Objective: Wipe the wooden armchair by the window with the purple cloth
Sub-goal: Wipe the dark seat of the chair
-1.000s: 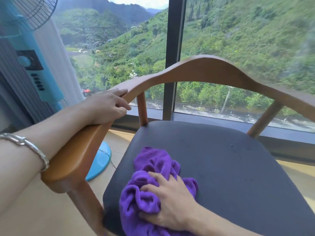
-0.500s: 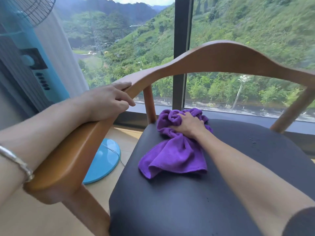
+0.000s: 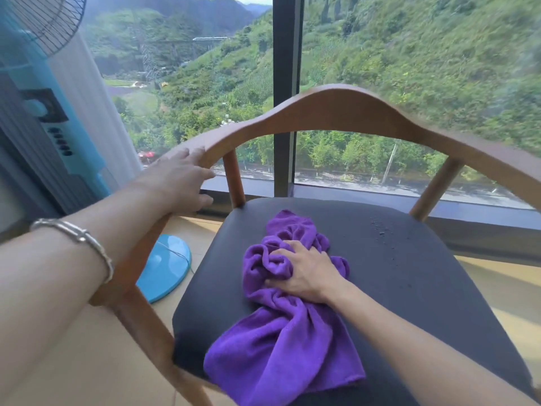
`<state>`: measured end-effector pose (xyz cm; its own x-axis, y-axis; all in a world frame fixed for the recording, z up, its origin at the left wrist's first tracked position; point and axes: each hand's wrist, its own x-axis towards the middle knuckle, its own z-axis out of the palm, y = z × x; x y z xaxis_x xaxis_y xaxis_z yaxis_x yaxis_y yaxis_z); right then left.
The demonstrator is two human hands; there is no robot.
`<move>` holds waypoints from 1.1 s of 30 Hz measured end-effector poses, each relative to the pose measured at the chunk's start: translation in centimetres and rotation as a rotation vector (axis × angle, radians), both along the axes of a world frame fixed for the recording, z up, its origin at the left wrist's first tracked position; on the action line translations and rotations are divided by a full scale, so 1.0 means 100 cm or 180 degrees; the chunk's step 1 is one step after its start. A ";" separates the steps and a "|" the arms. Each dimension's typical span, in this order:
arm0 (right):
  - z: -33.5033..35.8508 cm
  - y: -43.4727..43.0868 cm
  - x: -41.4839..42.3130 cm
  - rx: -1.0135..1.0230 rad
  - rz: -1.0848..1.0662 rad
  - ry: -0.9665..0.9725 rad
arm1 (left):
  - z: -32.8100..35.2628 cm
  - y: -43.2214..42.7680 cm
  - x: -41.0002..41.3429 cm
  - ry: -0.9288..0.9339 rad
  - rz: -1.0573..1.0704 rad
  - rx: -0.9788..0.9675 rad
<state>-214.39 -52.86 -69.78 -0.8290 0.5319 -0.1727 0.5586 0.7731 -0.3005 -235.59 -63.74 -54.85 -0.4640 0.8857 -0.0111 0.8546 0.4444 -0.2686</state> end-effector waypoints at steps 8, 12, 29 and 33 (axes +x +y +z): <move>-0.001 0.028 0.030 -0.0137 -0.0286 0.0101 | -0.075 0.020 0.080 -0.0535 -0.0363 0.0331; -0.001 0.079 0.044 -0.0161 -0.0723 0.0250 | -0.134 0.011 0.086 -0.1208 -0.0217 0.0210; 0.007 0.065 0.045 -0.0220 -0.1134 0.0157 | -0.176 0.011 0.079 -0.1141 0.0215 0.0188; 0.015 0.063 0.032 -0.0302 -0.1108 -0.0158 | -0.176 0.014 0.077 -0.0957 0.0157 -0.0075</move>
